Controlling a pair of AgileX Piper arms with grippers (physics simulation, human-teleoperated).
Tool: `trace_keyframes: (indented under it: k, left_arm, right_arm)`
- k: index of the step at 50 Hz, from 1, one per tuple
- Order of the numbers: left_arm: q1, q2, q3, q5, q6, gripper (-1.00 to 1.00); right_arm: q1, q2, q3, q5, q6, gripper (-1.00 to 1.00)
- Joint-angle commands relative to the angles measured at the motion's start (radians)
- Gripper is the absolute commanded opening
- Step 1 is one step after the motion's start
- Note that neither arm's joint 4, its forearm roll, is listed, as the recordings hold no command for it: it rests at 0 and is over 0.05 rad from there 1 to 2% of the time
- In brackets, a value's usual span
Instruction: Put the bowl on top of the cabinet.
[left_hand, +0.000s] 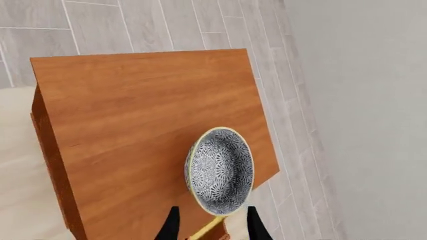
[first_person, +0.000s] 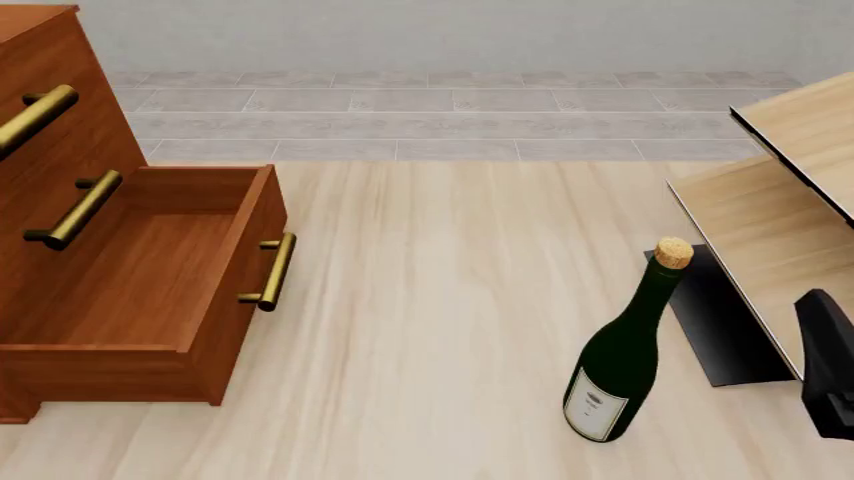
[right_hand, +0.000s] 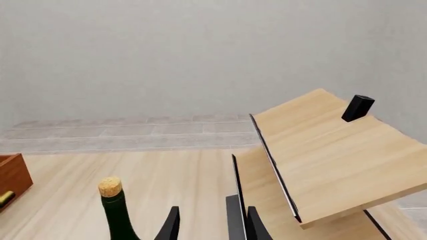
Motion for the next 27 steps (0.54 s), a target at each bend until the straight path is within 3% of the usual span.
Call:
trace_keyframes:
  k: [1, 2, 27]
  left_arm:
    - [-0.008, -0.061, 0.020, 0.000, -0.011, 1.00]
    - [-0.040, -0.069, 0.015, 0.000, -0.028, 1.00]
    - [-0.089, -0.157, 0.015, 0.000, -0.076, 1.00]
  right_arm:
    - [0.001, 0.000, 0.001, 0.000, -0.001, 1.00]
    - [0.001, 0.000, 0.000, 0.001, -0.001, 1.00]
    - [0.000, 0.000, 0.001, -0.001, 0.000, 1.00]
